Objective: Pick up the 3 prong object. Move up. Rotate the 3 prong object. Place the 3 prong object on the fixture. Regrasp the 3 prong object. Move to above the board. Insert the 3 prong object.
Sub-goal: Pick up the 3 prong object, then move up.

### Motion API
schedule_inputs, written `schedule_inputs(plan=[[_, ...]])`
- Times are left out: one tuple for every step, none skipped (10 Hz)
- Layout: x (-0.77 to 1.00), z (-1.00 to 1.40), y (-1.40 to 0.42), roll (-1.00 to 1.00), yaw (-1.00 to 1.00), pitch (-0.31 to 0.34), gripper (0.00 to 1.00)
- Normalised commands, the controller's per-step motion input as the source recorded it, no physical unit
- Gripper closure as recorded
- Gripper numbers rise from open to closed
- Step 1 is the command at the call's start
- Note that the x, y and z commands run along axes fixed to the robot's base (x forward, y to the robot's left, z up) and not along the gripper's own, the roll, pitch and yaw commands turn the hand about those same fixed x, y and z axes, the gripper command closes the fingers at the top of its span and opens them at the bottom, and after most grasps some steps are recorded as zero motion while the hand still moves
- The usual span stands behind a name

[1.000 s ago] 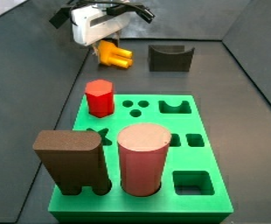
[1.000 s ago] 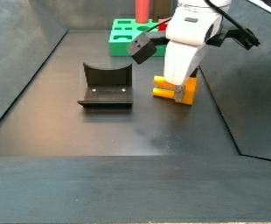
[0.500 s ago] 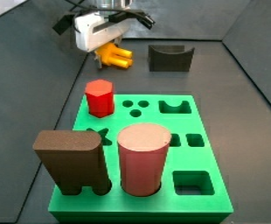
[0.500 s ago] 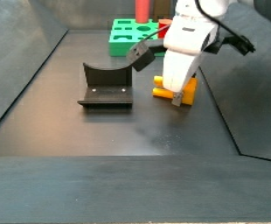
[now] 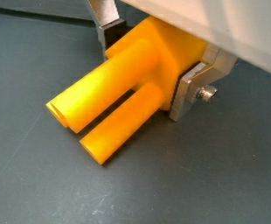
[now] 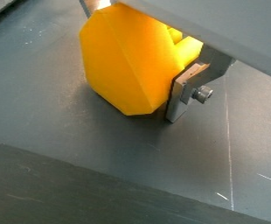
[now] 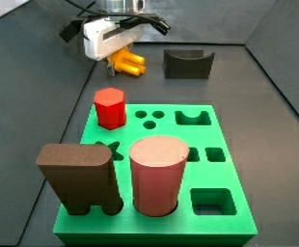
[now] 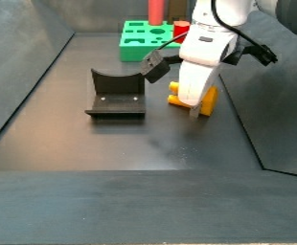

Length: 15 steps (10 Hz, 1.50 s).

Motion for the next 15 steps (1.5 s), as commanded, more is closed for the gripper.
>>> schedule_inputs(plan=[[0.00, 0.00, 0.00, 0.00, 0.00, 0.000, 1.00], [0.00, 0.00, 0.00, 0.00, 0.00, 0.000, 1.00], [0.00, 0.00, 0.00, 0.00, 0.00, 0.000, 1.00], [0.00, 0.00, 0.00, 0.00, 0.00, 0.000, 1.00], [0.00, 0.00, 0.00, 0.00, 0.00, 0.000, 1.00], [0.00, 0.00, 0.00, 0.00, 0.00, 0.000, 1.00], [0.00, 0.00, 0.00, 0.00, 0.00, 0.000, 1.00], [0.00, 0.00, 0.00, 0.00, 0.00, 0.000, 1.00], [0.00, 0.00, 0.00, 0.00, 0.00, 0.000, 1.00], [0.00, 0.83, 0.00, 0.00, 0.00, 0.000, 1.00], [0.00, 0.83, -0.07, -0.01, -0.03, 0.004, 1.00], [-0.03, 0.71, -0.06, -0.01, -0.02, 0.030, 1.00], [-0.02, 0.59, -0.04, -0.02, -0.01, 0.038, 1.00], [-0.01, 0.46, -0.03, -0.02, -0.01, 0.047, 1.00], [-0.01, 0.31, -0.02, -0.02, 0.00, 0.047, 1.00]])
